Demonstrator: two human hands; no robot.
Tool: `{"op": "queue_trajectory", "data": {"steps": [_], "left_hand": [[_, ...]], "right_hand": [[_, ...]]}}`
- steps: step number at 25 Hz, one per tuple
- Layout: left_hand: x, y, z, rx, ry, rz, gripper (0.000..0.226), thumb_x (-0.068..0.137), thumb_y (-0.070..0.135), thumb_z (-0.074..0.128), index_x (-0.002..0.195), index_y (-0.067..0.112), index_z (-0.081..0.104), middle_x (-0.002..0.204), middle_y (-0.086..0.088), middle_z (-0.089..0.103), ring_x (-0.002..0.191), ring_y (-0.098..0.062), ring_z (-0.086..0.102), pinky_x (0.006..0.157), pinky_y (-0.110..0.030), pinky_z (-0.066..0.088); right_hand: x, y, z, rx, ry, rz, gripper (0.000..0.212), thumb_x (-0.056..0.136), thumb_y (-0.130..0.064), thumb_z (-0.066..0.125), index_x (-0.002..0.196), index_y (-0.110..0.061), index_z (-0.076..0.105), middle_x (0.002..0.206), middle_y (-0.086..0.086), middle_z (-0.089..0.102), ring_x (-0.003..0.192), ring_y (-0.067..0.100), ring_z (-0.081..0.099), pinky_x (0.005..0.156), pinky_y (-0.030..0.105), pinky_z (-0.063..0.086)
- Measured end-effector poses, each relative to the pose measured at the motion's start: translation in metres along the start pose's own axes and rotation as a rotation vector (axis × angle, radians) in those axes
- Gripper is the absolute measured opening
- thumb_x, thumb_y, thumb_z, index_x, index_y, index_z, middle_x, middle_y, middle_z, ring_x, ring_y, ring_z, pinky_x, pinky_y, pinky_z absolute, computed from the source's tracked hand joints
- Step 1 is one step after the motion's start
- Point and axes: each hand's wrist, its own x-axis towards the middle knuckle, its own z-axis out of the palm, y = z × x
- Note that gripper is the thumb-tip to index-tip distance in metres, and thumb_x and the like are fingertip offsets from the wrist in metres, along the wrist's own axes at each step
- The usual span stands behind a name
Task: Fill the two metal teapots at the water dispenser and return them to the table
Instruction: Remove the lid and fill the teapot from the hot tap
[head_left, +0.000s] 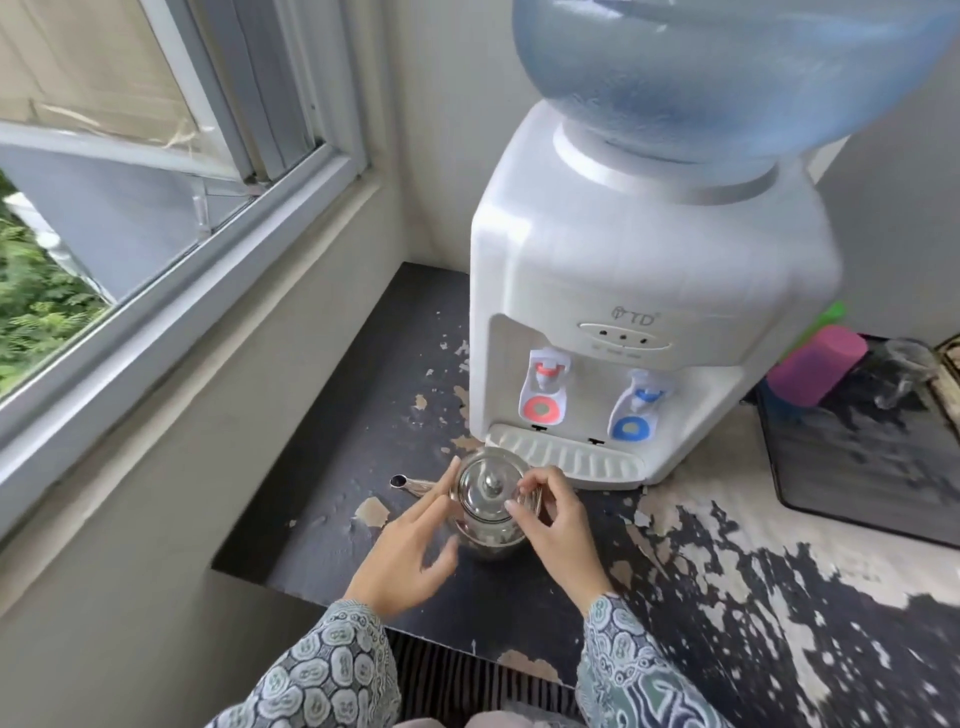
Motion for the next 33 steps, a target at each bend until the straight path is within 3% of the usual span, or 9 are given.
{"op": "queue_trajectory", "data": {"steps": [4,7,9,15,17,20,24,29,33], "left_hand": [[0.002,-0.001,0.006,0.014,0.045,-0.058,0.02,0.089,0.041,0.045,0.099,0.025,0.053,0.146,0.036,0.021,0.128,0.013,0.034,0.1,-0.004,0.028],[0.013,0.003,0.01,0.083,0.16,-0.099,0.035,0.082,0.051,0.049,0.101,0.023,0.052,0.131,0.021,0.043,0.117,0.002,0.045,0.098,-0.024,0.04],[0.025,0.008,0.008,0.127,0.204,-0.126,0.05,0.075,0.054,0.057,0.112,0.021,0.049,0.127,0.011,0.045,0.113,-0.005,0.047,0.096,-0.025,0.041],[0.052,0.004,0.011,0.186,-0.01,-0.21,0.1,0.056,0.072,0.057,0.139,0.023,0.029,0.148,0.008,0.033,0.137,-0.012,0.029,0.111,-0.028,0.022],[0.053,0.001,0.013,0.195,-0.024,-0.205,0.1,0.056,0.074,0.054,0.139,0.024,0.032,0.147,0.009,0.036,0.134,-0.01,0.036,0.11,-0.028,0.026],[0.052,-0.001,0.014,0.205,-0.012,-0.194,0.094,0.062,0.069,0.061,0.139,0.025,0.032,0.149,0.009,0.033,0.136,-0.008,0.034,0.111,-0.03,0.026],[0.051,-0.001,0.016,0.199,0.001,-0.195,0.086,0.069,0.059,0.065,0.14,0.024,0.032,0.15,0.008,0.031,0.137,-0.009,0.031,0.115,-0.035,0.023],[0.053,0.005,0.013,0.23,-0.033,-0.225,0.084,0.073,0.05,0.068,0.141,0.022,0.029,0.151,0.007,0.029,0.14,-0.009,0.026,0.116,-0.036,0.013],[0.053,0.008,0.011,0.195,-0.057,-0.251,0.082,0.072,0.046,0.07,0.14,0.027,0.028,0.151,0.01,0.028,0.139,-0.008,0.027,0.116,-0.04,0.01]], "right_hand": [[-0.008,0.005,0.013,-0.167,0.046,-0.151,0.029,0.082,-0.008,0.061,0.101,-0.027,0.048,0.1,-0.017,0.045,0.098,-0.005,0.045,0.089,0.006,0.033],[-0.007,0.006,0.011,-0.203,0.047,-0.149,0.033,0.083,-0.011,0.063,0.106,-0.028,0.046,0.103,-0.019,0.041,0.101,-0.005,0.043,0.09,0.006,0.034],[0.001,-0.002,0.008,-0.216,0.026,-0.11,0.032,0.08,-0.019,0.067,0.105,-0.024,0.049,0.102,-0.015,0.043,0.1,-0.002,0.044,0.09,0.011,0.037],[0.035,-0.026,0.006,-0.513,-0.197,-0.091,0.047,0.075,-0.042,0.066,0.111,-0.019,0.046,0.113,-0.003,0.049,0.103,0.013,0.045,0.084,0.027,0.042],[0.035,-0.025,0.008,-0.592,-0.249,-0.121,0.042,0.076,-0.045,0.065,0.099,-0.017,0.045,0.104,-0.003,0.047,0.091,0.014,0.047,0.068,0.026,0.038],[0.035,-0.022,0.013,-0.804,-0.256,-0.195,0.039,0.084,-0.047,0.049,0.103,-0.014,0.05,0.109,0.003,0.049,0.095,0.019,0.051,0.064,0.03,0.041],[0.042,-0.024,0.02,-0.967,-0.245,-0.283,0.053,0.082,-0.048,0.023,0.097,-0.01,0.057,0.1,0.011,0.056,0.086,0.03,0.057,0.049,0.033,0.044],[0.047,-0.036,0.017,-1.033,-0.323,-0.202,0.043,0.092,-0.038,0.029,0.109,-0.008,0.055,0.121,0.009,0.048,0.104,0.029,0.047,0.064,0.038,0.044],[0.048,-0.039,0.016,-1.029,-0.345,-0.179,0.035,0.094,-0.034,0.037,0.11,-0.009,0.055,0.121,0.007,0.046,0.106,0.028,0.044,0.068,0.038,0.043]]}}
